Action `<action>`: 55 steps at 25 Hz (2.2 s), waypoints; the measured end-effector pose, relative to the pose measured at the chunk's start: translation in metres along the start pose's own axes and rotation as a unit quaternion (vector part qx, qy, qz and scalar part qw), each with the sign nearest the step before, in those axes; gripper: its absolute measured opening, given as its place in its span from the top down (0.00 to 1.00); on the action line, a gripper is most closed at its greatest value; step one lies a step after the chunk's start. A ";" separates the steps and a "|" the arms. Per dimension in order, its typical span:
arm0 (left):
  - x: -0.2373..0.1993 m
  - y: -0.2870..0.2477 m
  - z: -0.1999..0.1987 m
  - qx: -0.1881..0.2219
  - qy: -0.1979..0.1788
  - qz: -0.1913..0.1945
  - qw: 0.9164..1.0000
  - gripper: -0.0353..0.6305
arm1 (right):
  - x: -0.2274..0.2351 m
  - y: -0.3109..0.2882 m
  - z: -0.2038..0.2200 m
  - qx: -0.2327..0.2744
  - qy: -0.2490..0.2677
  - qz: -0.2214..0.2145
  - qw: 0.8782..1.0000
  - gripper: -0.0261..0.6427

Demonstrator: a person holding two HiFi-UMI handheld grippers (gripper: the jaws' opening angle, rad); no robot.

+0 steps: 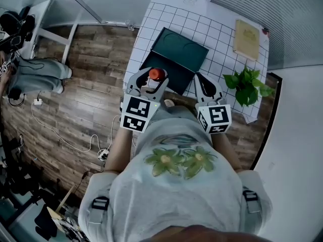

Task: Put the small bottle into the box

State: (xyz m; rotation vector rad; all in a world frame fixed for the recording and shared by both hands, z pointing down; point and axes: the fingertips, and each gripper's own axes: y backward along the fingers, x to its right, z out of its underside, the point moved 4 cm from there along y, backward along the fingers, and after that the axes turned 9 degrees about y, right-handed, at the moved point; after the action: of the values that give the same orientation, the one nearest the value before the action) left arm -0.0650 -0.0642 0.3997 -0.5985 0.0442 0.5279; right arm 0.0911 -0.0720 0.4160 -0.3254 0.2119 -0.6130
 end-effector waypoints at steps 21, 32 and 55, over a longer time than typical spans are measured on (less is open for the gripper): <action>0.000 -0.025 0.015 -0.025 0.003 0.013 1.000 0.62 | 0.007 0.004 0.011 -0.012 -0.008 0.011 1.000 0.95; -0.004 -0.046 0.029 -0.051 0.000 0.017 0.999 0.62 | 0.008 -0.002 0.016 -0.022 -0.011 0.011 1.000 0.95; -0.007 -0.078 0.052 -0.091 -0.025 0.026 0.995 0.62 | 0.015 -0.017 0.015 -0.031 -0.009 0.004 0.999 0.95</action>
State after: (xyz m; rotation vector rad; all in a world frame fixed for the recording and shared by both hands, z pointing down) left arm -0.0391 -0.0935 0.4852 -0.7629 -0.0358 0.6017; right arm 0.0983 -0.0906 0.4343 -0.3899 0.2159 -0.5955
